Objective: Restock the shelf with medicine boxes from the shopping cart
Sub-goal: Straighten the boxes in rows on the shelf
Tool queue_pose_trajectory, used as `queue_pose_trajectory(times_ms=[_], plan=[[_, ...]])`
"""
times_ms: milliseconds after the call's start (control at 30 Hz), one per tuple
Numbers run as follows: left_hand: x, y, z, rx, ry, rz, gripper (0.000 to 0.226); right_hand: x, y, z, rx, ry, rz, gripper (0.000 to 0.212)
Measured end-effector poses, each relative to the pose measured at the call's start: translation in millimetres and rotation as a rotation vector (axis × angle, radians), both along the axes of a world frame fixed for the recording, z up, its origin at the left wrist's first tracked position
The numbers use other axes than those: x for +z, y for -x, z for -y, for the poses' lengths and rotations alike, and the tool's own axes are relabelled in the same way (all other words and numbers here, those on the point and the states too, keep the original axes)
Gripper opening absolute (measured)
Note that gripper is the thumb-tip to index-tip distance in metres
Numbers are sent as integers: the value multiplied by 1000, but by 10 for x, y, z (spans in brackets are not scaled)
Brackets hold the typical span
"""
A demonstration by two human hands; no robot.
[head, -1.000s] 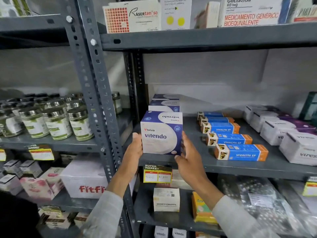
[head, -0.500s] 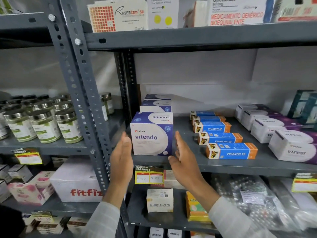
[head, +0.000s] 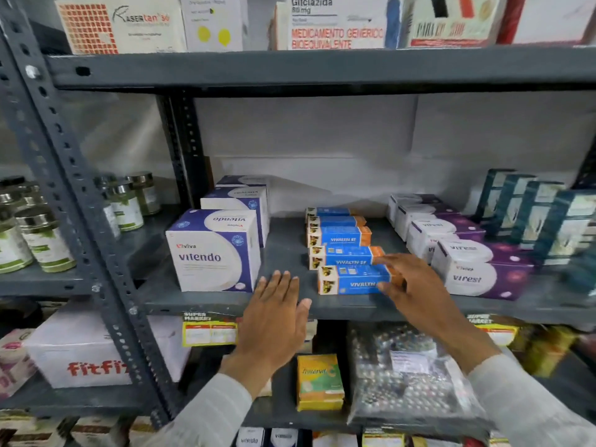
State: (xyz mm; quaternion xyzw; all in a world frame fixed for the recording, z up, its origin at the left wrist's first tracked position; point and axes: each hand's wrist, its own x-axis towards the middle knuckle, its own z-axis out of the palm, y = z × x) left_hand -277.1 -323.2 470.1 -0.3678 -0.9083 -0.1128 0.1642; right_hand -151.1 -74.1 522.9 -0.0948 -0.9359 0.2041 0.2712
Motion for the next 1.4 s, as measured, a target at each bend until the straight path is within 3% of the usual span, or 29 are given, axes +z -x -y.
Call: queue_pose_trajectory(times_ms=[300, 767, 900, 1000, 1100, 1167, 1267, 1400], plan=[[-40, 15, -10, 61, -51, 34, 88, -78, 131, 18, 47, 25, -12, 40], [16, -61, -9, 57, -104, 79, 89, -161, 104, -20, 106, -16, -49, 45], [149, -204, -65, 68, -499, 122, 61, -105, -93, -148, 146, -60, -188, 43], [360, -390, -337, 9, -718, -14, 50, 52, -356, -420, 80, -151, -343, 32], [506, -697, -833, -175, -619, -117, 48, 197, -674, -837, -33, -228, -485, 29], [498, -932, -1221, -260, -477, -167, 49, 238, -866, -1143, -111, -206, -471, 35], [372, -1164, -1740, -285, -214, -106, 54, 185, -1041, -1554, -141, 8, -372, 52], [156, -1181, -2087, -120, 59, -52, 64, 44, -1056, -1924, -14, 384, -98, 89]])
